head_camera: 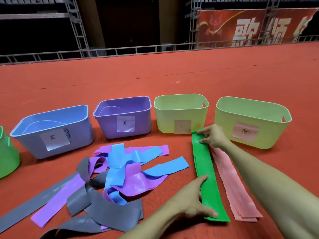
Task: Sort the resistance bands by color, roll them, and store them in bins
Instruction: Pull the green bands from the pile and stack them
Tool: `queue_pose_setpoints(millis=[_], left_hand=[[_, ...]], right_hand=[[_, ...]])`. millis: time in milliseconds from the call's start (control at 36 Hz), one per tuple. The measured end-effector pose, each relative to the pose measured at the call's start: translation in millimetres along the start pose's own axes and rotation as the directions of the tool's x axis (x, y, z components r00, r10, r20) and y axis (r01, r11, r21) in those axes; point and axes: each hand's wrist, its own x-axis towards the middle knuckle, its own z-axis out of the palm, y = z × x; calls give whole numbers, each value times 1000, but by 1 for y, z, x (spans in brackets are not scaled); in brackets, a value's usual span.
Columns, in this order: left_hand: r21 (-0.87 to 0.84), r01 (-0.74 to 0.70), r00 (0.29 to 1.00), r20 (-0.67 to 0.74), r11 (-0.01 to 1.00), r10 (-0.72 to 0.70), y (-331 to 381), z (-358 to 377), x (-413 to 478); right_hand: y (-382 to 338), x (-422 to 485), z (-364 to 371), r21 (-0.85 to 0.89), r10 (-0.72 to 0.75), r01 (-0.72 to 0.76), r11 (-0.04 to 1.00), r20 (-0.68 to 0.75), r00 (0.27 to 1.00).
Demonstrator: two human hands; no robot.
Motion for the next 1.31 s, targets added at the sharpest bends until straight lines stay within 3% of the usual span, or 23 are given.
queue_pose_setpoints(millis=[139,250,389,472,556,722,889,1306], left_hand=[[101,35,999,15,994,-37,1,-4,5],[355,55,998,19,933,-66,13,-8,-1],[736,46,998,-66,675,4,28,-9,-9],[825,-56,982,-56,563,180,31,-14,-9],[851,-160,966,31,500,257,29,-24,-2],[804,-213,977,173,555,124,27,-30,8],[750,-199,980,161,630,117,22,-31,9],[804,-165,983,184,571,25,15,-25,16]], right_hand=[[12,11,12,-78,9,-3,997,76,997],[18,14,15,-133,7,14,991,155,988],[21,19,14,-216,-35,70,974,161,986],[23,22,14,-306,-94,136,942,149,984],[27,24,14,-352,-144,204,913,188,971],[31,30,13,-428,-154,273,862,293,944],[47,32,13,-372,-94,218,902,324,941],[38,11,13,-399,-12,150,905,328,944]])
